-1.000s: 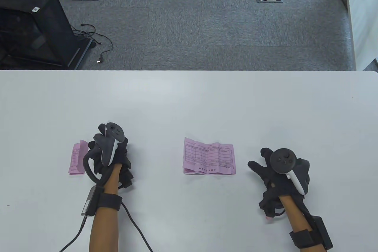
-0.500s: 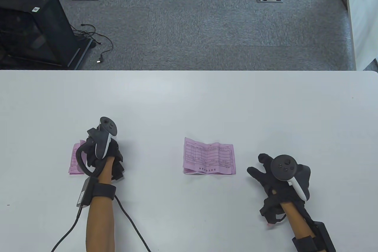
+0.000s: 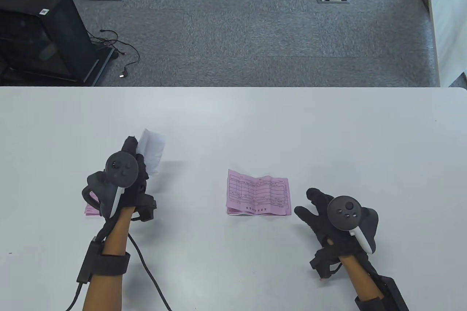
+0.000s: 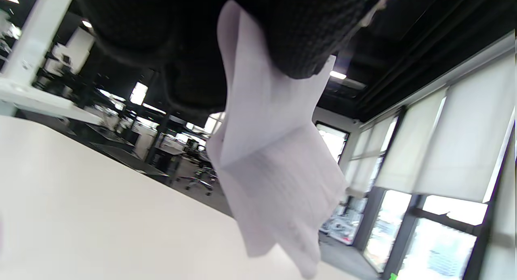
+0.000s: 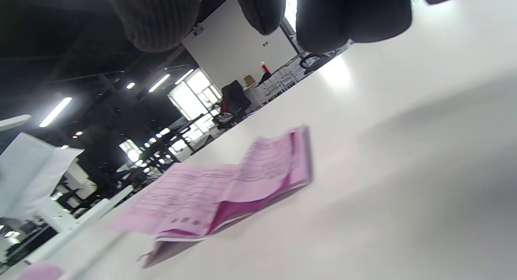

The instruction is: Unfold folded invoices and stack

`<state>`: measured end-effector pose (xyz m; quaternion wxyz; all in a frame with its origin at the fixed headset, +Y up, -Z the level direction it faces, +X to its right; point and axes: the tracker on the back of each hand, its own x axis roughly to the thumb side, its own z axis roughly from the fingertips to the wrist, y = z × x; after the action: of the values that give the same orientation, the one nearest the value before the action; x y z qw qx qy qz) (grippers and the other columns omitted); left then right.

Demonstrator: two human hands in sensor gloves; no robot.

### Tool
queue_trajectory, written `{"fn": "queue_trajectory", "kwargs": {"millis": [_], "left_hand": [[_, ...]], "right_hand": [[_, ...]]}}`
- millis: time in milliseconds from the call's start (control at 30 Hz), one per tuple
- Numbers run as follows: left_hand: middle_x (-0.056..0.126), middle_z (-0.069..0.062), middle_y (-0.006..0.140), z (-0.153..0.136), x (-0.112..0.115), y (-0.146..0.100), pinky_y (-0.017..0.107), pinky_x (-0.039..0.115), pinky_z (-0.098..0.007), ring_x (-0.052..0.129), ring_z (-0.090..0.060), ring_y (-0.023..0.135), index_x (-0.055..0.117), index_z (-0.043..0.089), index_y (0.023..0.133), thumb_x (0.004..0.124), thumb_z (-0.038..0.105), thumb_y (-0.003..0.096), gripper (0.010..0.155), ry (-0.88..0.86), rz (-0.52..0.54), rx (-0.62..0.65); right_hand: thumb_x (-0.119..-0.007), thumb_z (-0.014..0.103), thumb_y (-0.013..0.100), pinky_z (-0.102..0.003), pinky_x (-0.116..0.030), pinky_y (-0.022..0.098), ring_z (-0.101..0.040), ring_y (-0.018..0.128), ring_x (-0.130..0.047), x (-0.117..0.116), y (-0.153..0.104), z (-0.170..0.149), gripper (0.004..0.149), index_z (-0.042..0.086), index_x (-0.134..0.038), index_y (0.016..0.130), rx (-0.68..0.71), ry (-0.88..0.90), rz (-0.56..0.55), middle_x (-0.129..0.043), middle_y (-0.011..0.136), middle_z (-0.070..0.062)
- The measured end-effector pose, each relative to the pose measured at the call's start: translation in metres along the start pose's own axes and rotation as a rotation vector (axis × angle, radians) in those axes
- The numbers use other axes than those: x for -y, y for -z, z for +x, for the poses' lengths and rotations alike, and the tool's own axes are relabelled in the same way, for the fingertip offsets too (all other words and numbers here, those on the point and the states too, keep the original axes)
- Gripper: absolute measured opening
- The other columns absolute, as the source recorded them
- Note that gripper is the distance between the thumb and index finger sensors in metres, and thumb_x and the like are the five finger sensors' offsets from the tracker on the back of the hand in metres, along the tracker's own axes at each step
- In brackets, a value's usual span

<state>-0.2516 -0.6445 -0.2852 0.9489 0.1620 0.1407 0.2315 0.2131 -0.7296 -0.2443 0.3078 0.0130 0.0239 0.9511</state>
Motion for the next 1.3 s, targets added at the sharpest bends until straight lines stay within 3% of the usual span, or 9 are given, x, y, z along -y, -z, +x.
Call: {"fn": "queue_trajectory", "kwargs": {"millis": [167, 300, 433, 667, 800, 967, 1100, 1200, 1300], "left_hand": [[0.099, -0.007, 0.079, 0.029, 0.026, -0.064, 0.046, 0.083, -0.040, 0.096, -0.026, 0.063, 0.071, 0.020, 0.100, 0.084, 0.027, 0.0499, 0.052, -0.474, -0.232, 0.082], [0.099, -0.007, 0.079, 0.046, 0.068, -0.108, 0.046, 0.084, -0.040, 0.097, -0.025, 0.063, 0.071, 0.020, 0.100, 0.084, 0.027, 0.0500, 0.052, -0.624, -0.389, 0.134], [0.098, -0.006, 0.080, 0.051, 0.099, -0.127, 0.046, 0.084, -0.039, 0.096, -0.025, 0.064, 0.068, 0.019, 0.102, 0.083, 0.028, 0.0505, 0.054, -0.691, -0.485, 0.130], [0.098, -0.006, 0.080, 0.052, 0.120, -0.138, 0.046, 0.084, -0.039, 0.096, -0.024, 0.064, 0.067, 0.019, 0.102, 0.083, 0.028, 0.0505, 0.054, -0.741, -0.536, 0.159], [0.098, -0.006, 0.080, 0.051, 0.124, -0.140, 0.047, 0.084, -0.039, 0.096, -0.024, 0.065, 0.066, 0.018, 0.102, 0.083, 0.028, 0.0506, 0.055, -0.800, -0.548, 0.160], [0.094, -0.008, 0.084, 0.048, 0.127, -0.141, 0.048, 0.082, -0.040, 0.093, -0.027, 0.068, 0.061, 0.016, 0.105, 0.084, 0.030, 0.0505, 0.061, -0.782, -0.553, 0.134], [0.068, -0.018, 0.105, 0.053, 0.112, -0.141, 0.056, 0.071, -0.042, 0.072, -0.039, 0.087, 0.042, 0.017, 0.112, 0.087, 0.042, 0.0483, 0.082, -0.604, -0.445, 0.280], [0.064, -0.015, 0.106, 0.067, 0.088, -0.157, 0.058, 0.070, -0.040, 0.068, -0.036, 0.090, 0.048, 0.023, 0.110, 0.088, 0.044, 0.0481, 0.077, -0.477, -0.221, 0.480], [0.083, -0.008, 0.094, 0.086, 0.081, -0.176, 0.048, 0.079, -0.034, 0.084, -0.028, 0.077, 0.063, 0.025, 0.104, 0.086, 0.047, 0.0471, 0.065, -0.351, -0.183, 0.668]], "right_hand": [[-0.069, 0.058, 0.044, -0.069, -0.049, 0.065, -0.048, 0.088, -0.063, -0.018, -0.002, 0.025, 0.076, 0.017, -0.049, 0.105, 0.067, 0.323, 0.160, -0.063, 0.100, -0.019], [-0.068, 0.061, 0.042, -0.070, -0.047, 0.065, -0.051, 0.091, -0.059, -0.032, -0.005, 0.040, 0.086, 0.012, -0.041, 0.108, 0.106, 0.479, 0.271, -0.058, 0.103, -0.023], [-0.070, 0.060, 0.043, -0.072, -0.045, 0.065, -0.053, 0.093, -0.054, -0.043, -0.008, 0.046, 0.092, 0.009, -0.034, 0.110, 0.126, 0.533, 0.351, -0.054, 0.105, -0.024], [-0.072, 0.047, 0.048, -0.068, -0.051, 0.064, -0.049, 0.088, -0.065, -0.059, -0.006, 0.038, 0.075, 0.008, -0.046, 0.106, 0.052, 0.612, 0.354, -0.066, 0.099, -0.022], [-0.070, 0.037, 0.051, -0.064, -0.057, 0.062, -0.045, 0.082, -0.076, -0.066, -0.005, 0.034, 0.057, 0.010, -0.061, 0.100, 0.008, 0.693, 0.417, -0.078, 0.092, -0.018], [-0.072, 0.032, 0.049, -0.057, -0.066, 0.059, -0.035, 0.070, -0.088, -0.062, -0.005, 0.031, 0.040, 0.015, -0.077, 0.086, -0.005, 0.679, 0.309, -0.091, 0.076, -0.009], [-0.076, 0.035, 0.047, -0.055, -0.068, 0.058, -0.032, 0.065, -0.090, -0.055, -0.008, 0.030, 0.038, 0.016, -0.079, 0.081, -0.012, 0.574, 0.189, -0.092, 0.070, -0.007], [-0.077, 0.036, 0.046, -0.054, -0.068, 0.057, -0.030, 0.062, -0.090, -0.050, -0.012, 0.033, 0.038, 0.016, -0.079, 0.078, -0.014, 0.480, 0.104, -0.092, 0.066, -0.006], [-0.079, 0.038, 0.045, -0.054, -0.069, 0.057, -0.029, 0.060, -0.091, -0.049, -0.015, 0.039, 0.037, 0.017, -0.079, 0.075, 0.028, 0.381, 0.038, -0.092, 0.063, -0.005]]}}
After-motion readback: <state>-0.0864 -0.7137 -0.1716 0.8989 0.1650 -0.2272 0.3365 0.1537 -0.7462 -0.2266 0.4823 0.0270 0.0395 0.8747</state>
